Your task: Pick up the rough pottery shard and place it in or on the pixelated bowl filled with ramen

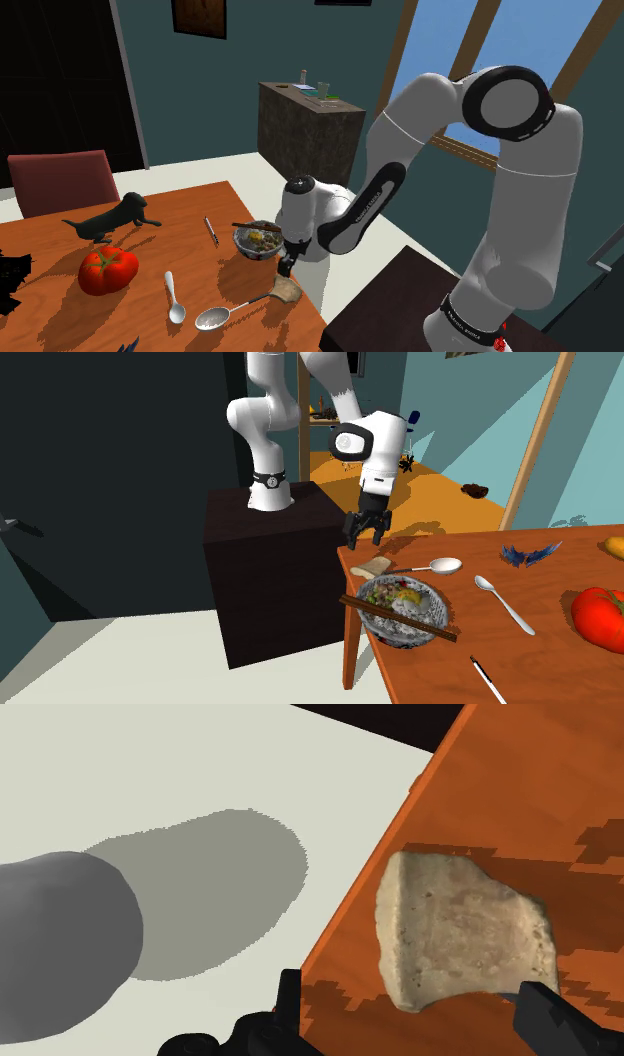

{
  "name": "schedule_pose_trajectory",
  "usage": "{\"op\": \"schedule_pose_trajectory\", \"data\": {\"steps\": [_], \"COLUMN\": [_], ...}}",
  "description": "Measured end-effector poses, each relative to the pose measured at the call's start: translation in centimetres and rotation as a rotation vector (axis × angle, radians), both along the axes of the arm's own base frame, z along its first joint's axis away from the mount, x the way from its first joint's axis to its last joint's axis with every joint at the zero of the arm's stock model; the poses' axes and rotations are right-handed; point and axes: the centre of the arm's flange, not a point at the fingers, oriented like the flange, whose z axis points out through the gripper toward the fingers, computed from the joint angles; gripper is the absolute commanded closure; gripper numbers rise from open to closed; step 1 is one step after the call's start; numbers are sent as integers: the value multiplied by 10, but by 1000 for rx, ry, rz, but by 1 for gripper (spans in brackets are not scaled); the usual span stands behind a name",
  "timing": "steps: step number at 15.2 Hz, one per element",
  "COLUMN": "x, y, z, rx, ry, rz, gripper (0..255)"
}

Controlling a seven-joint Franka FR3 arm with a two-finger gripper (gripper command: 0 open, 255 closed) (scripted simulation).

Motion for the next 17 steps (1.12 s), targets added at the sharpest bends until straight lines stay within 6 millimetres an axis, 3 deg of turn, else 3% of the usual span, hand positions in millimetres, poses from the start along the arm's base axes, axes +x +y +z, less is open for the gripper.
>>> {"op": "schedule_pose_trajectory", "data": {"steps": [7, 14, 15, 17], "x": [5, 4, 4, 4], "y": [-2, -2, -2, -2], "z": [-39, -46, -46, -46], "rx": [-3, -3, -3, -3], "ry": [1, 1, 1, 1], "rz": [5, 5, 5, 5], "gripper": [0, 0, 255, 255]}}
